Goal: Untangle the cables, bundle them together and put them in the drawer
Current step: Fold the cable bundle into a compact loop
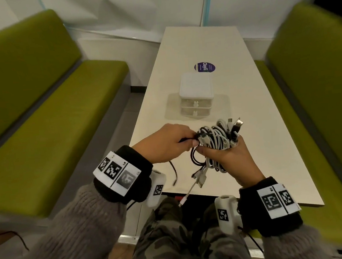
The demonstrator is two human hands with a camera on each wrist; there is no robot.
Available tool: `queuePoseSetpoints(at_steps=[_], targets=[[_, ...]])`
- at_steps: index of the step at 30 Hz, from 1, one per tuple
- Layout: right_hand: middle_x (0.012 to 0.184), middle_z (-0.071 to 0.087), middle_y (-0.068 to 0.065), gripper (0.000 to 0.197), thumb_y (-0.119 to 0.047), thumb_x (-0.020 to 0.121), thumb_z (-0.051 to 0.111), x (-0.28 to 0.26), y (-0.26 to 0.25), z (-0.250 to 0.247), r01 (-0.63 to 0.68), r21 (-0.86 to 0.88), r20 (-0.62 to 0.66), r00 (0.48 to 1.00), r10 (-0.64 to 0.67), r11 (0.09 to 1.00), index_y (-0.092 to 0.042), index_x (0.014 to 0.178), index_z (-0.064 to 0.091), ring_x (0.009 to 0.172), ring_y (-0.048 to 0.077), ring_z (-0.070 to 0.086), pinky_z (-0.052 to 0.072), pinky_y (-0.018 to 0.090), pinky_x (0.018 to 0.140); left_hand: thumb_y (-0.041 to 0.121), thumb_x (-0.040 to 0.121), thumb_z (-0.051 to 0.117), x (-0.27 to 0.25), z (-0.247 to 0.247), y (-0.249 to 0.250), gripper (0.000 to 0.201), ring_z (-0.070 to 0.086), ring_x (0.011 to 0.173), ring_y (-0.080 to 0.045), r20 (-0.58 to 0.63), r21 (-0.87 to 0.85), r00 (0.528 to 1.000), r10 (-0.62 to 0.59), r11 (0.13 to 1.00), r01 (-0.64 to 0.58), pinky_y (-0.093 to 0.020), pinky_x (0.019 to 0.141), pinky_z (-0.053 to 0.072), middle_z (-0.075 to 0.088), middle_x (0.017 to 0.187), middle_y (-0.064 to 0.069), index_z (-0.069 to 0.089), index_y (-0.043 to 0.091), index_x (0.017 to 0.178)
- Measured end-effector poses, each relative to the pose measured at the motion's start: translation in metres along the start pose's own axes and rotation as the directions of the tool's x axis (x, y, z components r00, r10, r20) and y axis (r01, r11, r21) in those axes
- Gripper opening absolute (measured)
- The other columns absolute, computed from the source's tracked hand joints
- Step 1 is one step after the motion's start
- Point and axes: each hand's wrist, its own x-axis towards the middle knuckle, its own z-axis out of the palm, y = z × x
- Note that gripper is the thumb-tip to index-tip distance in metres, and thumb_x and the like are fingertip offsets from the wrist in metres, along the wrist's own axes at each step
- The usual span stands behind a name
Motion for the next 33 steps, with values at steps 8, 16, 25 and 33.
queuePoseSetpoints(at_steps=[8,16,25,33], targets=[[0.091,0.074,0.006,0.026,-0.007,0.071,0.080,-0.002,-0.001,0.003,-0.022,0.075,0.028,0.999,0.020,0.997,-0.024,0.088,0.071,0.089,0.022,0.071,0.057,0.038,0.076,0.013,0.094,0.052,-0.004,0.012,0.004,0.025,0.041,0.051,-0.005,-0.177,-0.611,0.982,-0.065,0.790,-0.058,-0.015,0.052,0.037,0.051,0.069,0.002,0.046,0.014,0.118],[0.082,0.072,0.003,0.025,0.013,0.078,0.064,-0.005,0.007,0.010,-0.035,0.219,0.061,0.998,0.022,0.975,-0.006,0.094,0.065,0.084,0.016,0.070,0.053,0.025,0.074,0.010,0.094,0.052,-0.003,0.021,0.004,0.024,0.047,0.054,-0.008,-0.216,-0.643,0.973,-0.083,0.762,-0.077,-0.019,0.055,0.043,0.052,0.070,-0.004,0.047,0.011,0.117],[0.064,0.061,-0.004,0.019,-0.006,0.062,0.069,-0.003,0.011,-0.004,-0.012,0.140,-0.063,0.998,0.022,0.990,-0.015,0.077,0.061,0.063,0.012,0.060,0.052,0.026,0.057,0.020,0.087,0.063,-0.011,0.005,-0.014,0.014,0.053,0.061,-0.009,-0.122,-0.552,0.983,-0.140,0.832,0.050,-0.022,0.064,0.050,0.061,0.068,-0.005,0.068,0.008,0.092],[0.070,0.062,0.005,0.035,0.011,0.073,0.069,0.000,0.013,0.002,-0.050,0.089,0.006,0.999,0.049,0.995,-0.023,0.069,0.065,0.073,0.024,0.062,0.052,0.041,0.071,0.012,0.093,0.054,0.002,0.021,-0.005,0.010,0.061,0.066,-0.013,-0.253,-0.651,0.957,-0.143,0.757,-0.060,-0.032,0.076,0.058,0.061,0.068,-0.004,0.060,0.007,0.086]])
